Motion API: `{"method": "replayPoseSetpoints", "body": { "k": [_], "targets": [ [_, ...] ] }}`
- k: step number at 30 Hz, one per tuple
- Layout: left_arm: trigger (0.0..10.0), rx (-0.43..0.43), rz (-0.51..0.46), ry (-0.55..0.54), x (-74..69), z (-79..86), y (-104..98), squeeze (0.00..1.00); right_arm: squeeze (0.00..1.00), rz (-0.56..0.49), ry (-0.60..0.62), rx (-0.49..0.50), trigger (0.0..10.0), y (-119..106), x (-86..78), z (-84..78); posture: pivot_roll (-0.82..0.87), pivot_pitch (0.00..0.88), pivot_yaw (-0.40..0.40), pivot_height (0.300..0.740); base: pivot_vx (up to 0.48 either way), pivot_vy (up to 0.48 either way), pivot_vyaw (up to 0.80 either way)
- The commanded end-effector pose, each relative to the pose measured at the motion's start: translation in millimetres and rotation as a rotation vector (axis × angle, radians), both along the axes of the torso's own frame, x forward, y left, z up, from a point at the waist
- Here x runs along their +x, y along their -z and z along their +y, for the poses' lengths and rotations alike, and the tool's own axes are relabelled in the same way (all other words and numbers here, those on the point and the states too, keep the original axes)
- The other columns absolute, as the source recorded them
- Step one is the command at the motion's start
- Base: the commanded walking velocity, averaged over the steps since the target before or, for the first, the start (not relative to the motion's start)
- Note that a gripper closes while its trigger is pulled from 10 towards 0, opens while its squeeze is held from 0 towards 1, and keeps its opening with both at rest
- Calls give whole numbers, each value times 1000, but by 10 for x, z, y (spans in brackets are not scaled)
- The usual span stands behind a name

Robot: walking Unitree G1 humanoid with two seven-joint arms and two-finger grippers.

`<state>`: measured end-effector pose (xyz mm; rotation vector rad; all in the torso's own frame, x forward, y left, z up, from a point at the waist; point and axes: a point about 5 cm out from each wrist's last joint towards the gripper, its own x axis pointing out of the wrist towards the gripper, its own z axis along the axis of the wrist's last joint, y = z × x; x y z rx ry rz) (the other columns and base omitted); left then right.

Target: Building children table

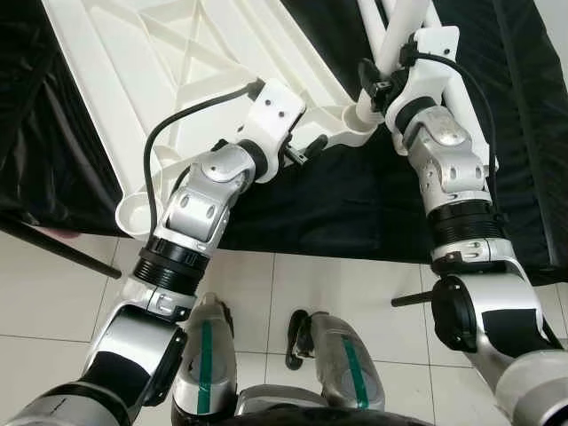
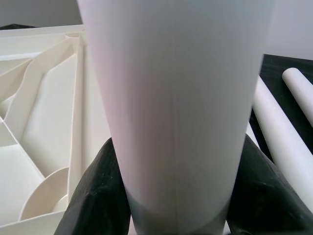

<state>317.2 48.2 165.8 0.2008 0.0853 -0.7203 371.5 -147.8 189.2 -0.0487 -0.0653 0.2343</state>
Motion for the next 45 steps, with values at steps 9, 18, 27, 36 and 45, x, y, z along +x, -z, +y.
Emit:
{"method": "replayPoseSetpoints", "body": {
  "k": [9, 18, 27, 36, 45],
  "targets": [
    [10000, -85, -79, -160, 109, 127, -138, 0, 0, 11, -13, 72, 10000, 5, -90, 116, 77, 69, -57, 740, 0, 0, 0],
    [10000, -90, -74, -166, 22, 197, -90, 0, 0, 24, -2, 113, 10000, 62, -150, 131, 85, 57, -57, 740, 0, 0, 0],
    [10000, -30, -102, -48, -108, 91, -6, 0, 0, -17, 4, 138, 10000, 6, -114, 65, 89, 43, -59, 740, 0, 0, 0],
    [10000, -56, -98, -9, -136, 11, -59, 0, 0, -32, 15, 127, 10000, 15, -81, 15, 90, 40, -55, 740, 0, 0, 0],
    [10000, -52, -109, 7, -173, -41, -84, 0, 0, 4, 9, 140, 10000, 117, -116, 4, 94, 49, -58, 740, 0, 0, 0]
  ]
}}
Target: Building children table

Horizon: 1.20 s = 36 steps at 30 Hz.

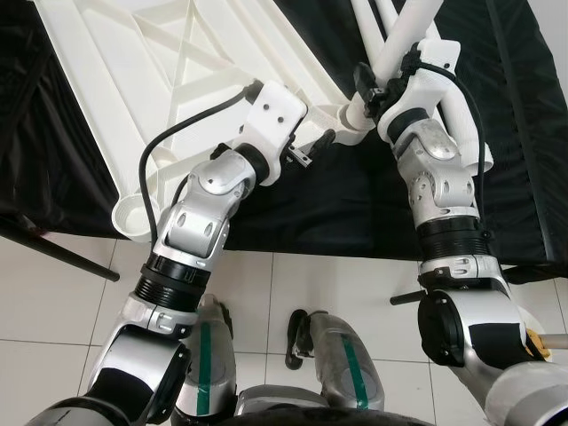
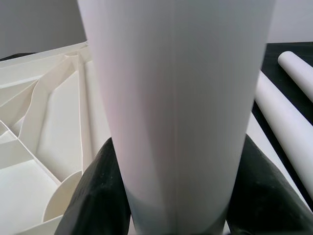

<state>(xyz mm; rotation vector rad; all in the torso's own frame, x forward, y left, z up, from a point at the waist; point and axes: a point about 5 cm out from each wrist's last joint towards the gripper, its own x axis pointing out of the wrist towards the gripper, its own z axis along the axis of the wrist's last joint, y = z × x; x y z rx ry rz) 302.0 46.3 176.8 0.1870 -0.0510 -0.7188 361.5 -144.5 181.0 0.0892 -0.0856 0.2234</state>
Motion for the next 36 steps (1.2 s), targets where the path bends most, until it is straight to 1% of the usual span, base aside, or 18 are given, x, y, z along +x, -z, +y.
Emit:
{"method": "replayPoseSetpoints", "body": {
  "k": [1, 2, 4, 5, 7, 10, 11, 13, 16, 18, 22, 27, 36],
  "targets": [
    [10000, 6, 8, -4, -25, -23, 23, 0, 0, 9, -19, -24, 10000, 61, -33, -7, 90, 53, -57, 740, 0, 0, 0],
    [10000, 6, 8, -4, -25, -23, 23, 0, 0, 9, -19, -24, 10000, 61, -33, -7, 90, 53, -57, 740, 0, 0, 0],
    [10000, 10, 6, -14, -21, -18, 19, 0, 0, -14, -58, -76, 10000, 79, -59, 38, 87, 56, -57, 740, 0, 0, 0],
    [10000, 10, 6, -14, -21, -18, 19, 0, 0, -14, -58, -76, 10000, 79, -59, 38, 87, 56, -57, 740, 0, 0, 0],
    [10000, 9, 2, -25, -2, -5, 3, 0, 0, -22, -116, -131, 10000, 118, -80, 103, 85, 60, -58, 740, 0, 0, 0],
    [10000, 9, 2, -25, -2, -5, 3, 0, 0, -22, -116, -131, 10000, 118, -80, 103, 85, 60, -58, 740, 0, 0, 0],
    [10000, 7, 2, -28, 4, -1, -3, 0, 0, -24, -137, -149, 10000, 131, -86, 125, 85, 60, -58, 740, 0, 0, 0],
    [10000, 5, -2, -35, 14, 6, -18, 0, 0, -24, -161, -153, 10000, 140, -70, 159, 85, 59, -60, 740, 0, 0, 0],
    [10000, 4, -4, -38, 17, 7, -24, 0, 0, -24, -160, -151, 10000, 136, -50, 159, 86, 59, -61, 740, 0, 0, 0],
    [10000, 2, -8, -43, 19, 8, -38, 0, 0, -21, -140, -148, 10000, 110, 15, 125, 90, 61, -62, 740, 0, 0, 0],
    [10000, 0, -10, -47, 20, 14, -51, 0, 0, -21, -128, -148, 10000, 81, 61, 91, 94, 62, -64, 740, 0, 0, 0],
    [10000, 0, -16, -61, 28, 43, -78, 0, 0, -17, -113, -164, 10000, 106, 76, 40, 99, 65, -66, 740, 0, 0, 0],
    [10000, 1, -19, -59, 20, 53, -92, 0, 0, -19, -136, -182, 10000, 146, 36, 34, 97, 67, -61, 740, 0, 0, 0]
  ]
}}
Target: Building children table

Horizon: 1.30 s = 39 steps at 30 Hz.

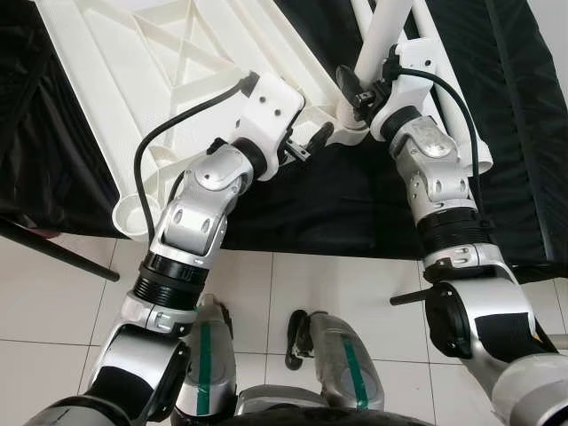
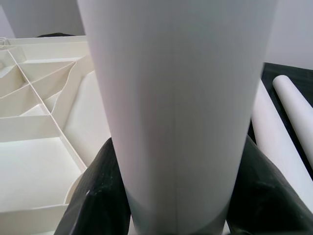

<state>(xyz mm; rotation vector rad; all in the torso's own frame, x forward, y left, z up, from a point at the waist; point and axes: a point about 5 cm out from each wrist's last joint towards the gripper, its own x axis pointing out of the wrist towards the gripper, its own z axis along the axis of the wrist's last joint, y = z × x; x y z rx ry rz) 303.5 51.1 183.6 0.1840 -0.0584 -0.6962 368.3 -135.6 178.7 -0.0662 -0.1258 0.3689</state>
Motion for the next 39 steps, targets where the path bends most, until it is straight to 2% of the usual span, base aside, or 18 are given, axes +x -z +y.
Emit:
{"method": "replayPoseSetpoints", "body": {
  "k": [1, 14, 25, 36, 39],
  "targets": [
    [10000, 7, -11, -37, 5, 5, -24, 0, 0, 43, 5, -30, 10000, 123, -32, -56, 97, 67, -61, 740, 0, 0, 0],
    [10000, 10, -13, -29, 4, 2, -43, 0, 0, 39, 28, -45, 10000, 156, -68, -135, 94, 66, -52, 740, 0, 0, 0],
    [10000, 13, -19, -17, -4, -17, -67, 0, 0, 63, 108, 13, 10000, 167, -19, -222, 97, 58, -50, 740, 0, 0, 0],
    [10000, 14, -24, -19, 0, -16, -74, 0, 0, 63, 94, -9, 10000, 177, -25, -219, 97, 47, -53, 740, 0, 0, 0],
    [10000, 12, -26, -16, 2, -23, -84, 0, 0, 39, 22, -50, 10000, 189, -72, -139, 91, 46, -50, 740, 0, 0, 0]
  ]
}}
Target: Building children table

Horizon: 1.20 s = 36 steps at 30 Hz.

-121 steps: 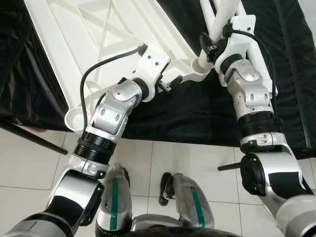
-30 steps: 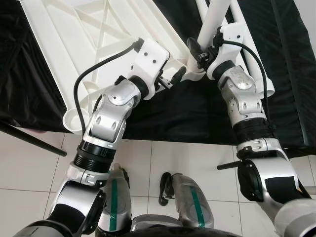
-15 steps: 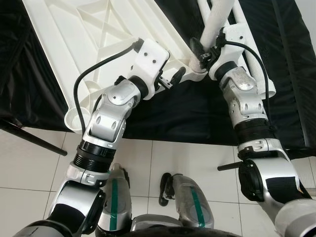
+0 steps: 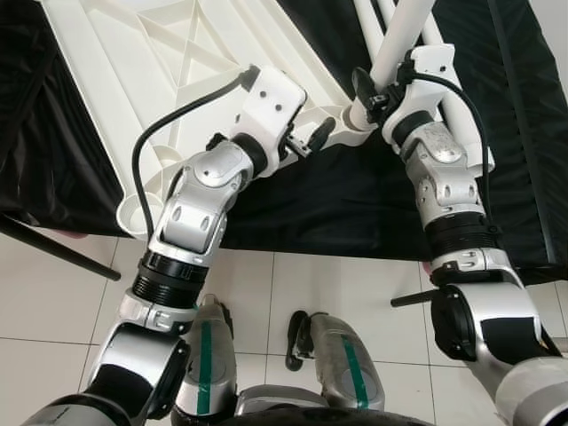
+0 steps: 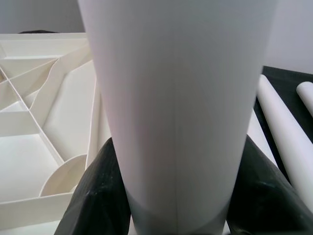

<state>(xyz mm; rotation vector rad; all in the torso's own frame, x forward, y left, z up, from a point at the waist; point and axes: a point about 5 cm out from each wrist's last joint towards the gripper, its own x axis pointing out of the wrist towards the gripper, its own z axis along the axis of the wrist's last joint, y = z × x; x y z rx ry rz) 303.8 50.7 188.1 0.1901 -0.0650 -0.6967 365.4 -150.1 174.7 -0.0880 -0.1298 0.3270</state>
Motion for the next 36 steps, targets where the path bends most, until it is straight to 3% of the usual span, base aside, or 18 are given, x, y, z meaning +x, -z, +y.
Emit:
{"method": "replayPoseSetpoints", "body": {
  "k": [1, 11, 19, 24, 30, 36],
  "targets": [
    [10000, 8, -18, -17, -2, -19, -38, 0, 0, 49, -20, -31, 10000, 150, -44, 6, 91, 46, -50, 740, 0, 0, 0],
    [10000, 7, -17, -20, -4, -16, -47, 0, 0, 51, -52, -1, 10000, 173, -25, 101, 95, 60, -54, 740, 0, 0, 0],
    [10000, 4, -17, -38, -7, 13, -56, 0, 0, 69, -40, 93, 10000, 188, 20, 124, 104, 71, -60, 740, 0, 0, 0],
    [10000, 4, -17, -41, -13, 21, -59, 0, 0, 75, -36, 87, 10000, 211, 16, 124, 106, 76, -59, 740, 0, 0, 0],
    [10000, 4, -18, -41, -11, 26, -65, 0, 0, 100, -11, 115, 10000, 270, -2, 61, 101, 80, -56, 740, 0, 0, 0],
    [10000, 3, -21, -36, -10, 24, -82, 0, 0, 132, 89, 233, 10000, 349, -15, -101, 95, 80, -51, 740, 0, 0, 0]
  ]
}}
